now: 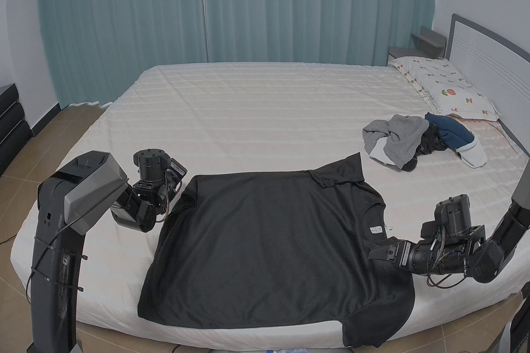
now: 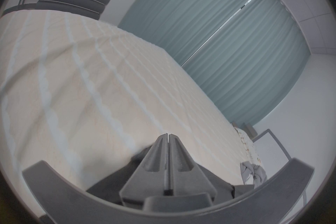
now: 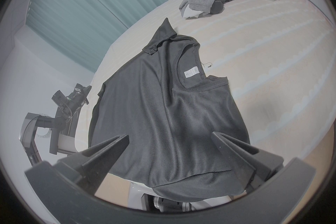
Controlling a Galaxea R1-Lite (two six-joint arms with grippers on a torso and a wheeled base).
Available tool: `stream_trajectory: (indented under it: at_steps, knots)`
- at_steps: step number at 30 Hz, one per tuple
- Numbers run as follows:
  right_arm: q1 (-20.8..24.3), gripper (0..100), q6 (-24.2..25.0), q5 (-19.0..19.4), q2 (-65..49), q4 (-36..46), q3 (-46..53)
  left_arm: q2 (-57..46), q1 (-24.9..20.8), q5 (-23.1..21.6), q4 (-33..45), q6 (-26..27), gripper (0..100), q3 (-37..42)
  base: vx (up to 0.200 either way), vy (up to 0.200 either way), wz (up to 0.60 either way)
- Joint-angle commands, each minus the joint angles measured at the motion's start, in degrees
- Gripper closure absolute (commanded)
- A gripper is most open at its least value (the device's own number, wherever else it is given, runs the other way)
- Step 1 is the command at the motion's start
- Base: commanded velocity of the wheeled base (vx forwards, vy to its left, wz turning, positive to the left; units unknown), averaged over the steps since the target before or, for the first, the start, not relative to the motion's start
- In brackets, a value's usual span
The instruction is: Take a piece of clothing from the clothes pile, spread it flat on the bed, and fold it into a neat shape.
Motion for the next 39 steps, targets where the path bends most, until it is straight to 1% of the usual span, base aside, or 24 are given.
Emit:
stream_trajectory:
  at_steps: [1, 5, 6, 8, 10, 11, 14, 20, 23, 27, 34, 35, 39]
  knots:
    - [0.6, 0, 0.9, 0.0, 0.3, -0.1, -0.2, 3.1, 1.5, 2.1, -0.2, 0.3, 100, -3.7, 0.0, 0.0, 0.0]
    - [0.6, 0, 1.0, 0.0, 0.3, -0.1, -0.2, 2.1, 1.5, 1.9, 0.5, 0.3, 100, -1.5, 0.0, 0.0, 0.0]
    - [0.6, 0, 1.0, 0.0, 0.3, -0.1, -0.2, 1.0, 1.5, 1.3, 0.4, 0.3, 100, 0.3, 0.0, 0.0, 0.0]
    - [0.6, 0, 1.0, 0.0, 0.2, -0.1, -0.1, -0.8, 1.2, -1.5, 0.3, 0.1, 100, 3.1, 0.0, 0.0, 0.0]
    - [0.6, 0, 1.0, 0.0, 0.2, -0.1, -0.1, -0.8, 1.2, -1.5, 0.3, 0.1, 100, 3.1, 0.0, 0.0, 0.0]
    - [0.6, 0, 1.0, 0.0, 0.3, -0.1, 0.0, -2.5, 1.1, -4.9, 0.0, -0.2, 0, 5.6, 0.0, 0.0, 0.0]
    - [0.6, 0, 1.0, 0.1, 0.3, -0.1, 0.0, -2.8, 1.0, -5.5, 0.0, -0.4, 0, 6.2, 0.0, 0.0, 0.0]
    - [0.6, 0, 1.0, 0.1, 0.4, -0.1, 0.1, -2.8, -0.8, -10.1, 0.1, -0.4, 0, 8.5, 0.0, 0.0, 0.0]
    - [0.6, 0, 1.0, 0.1, 0.4, -0.1, 0.1, -2.6, -1.5, -11.1, 0.3, -0.4, 0, 8.8, 0.0, 0.0, 0.0]
    - [0.6, 0, 1.0, 0.1, 0.4, -0.1, 0.2, -1.6, -2.5, -11.8, -0.1, 0.0, 0, 8.7, 0.0, 0.0, 0.0]
    - [0.6, 0, 1.0, 0.0, 1.6, -0.2, 0.1, -1.6, -2.5, -11.9, 0.3, 0.0, 0, 8.5, 0.0, 0.0, 0.0]
    - [0.6, 0, 1.0, 0.1, 1.6, -0.2, 0.1, -1.6, -2.5, -11.8, 0.3, 0.0, 100, 8.3, 0.0, 0.0, 0.0]
    - [0.6, 0, 1.1, 0.0, 1.4, -0.2, 0.1, -0.8, -2.5, -11.9, 0.4, 0.0, 100, 7.2, 0.0, 0.0, 0.0]
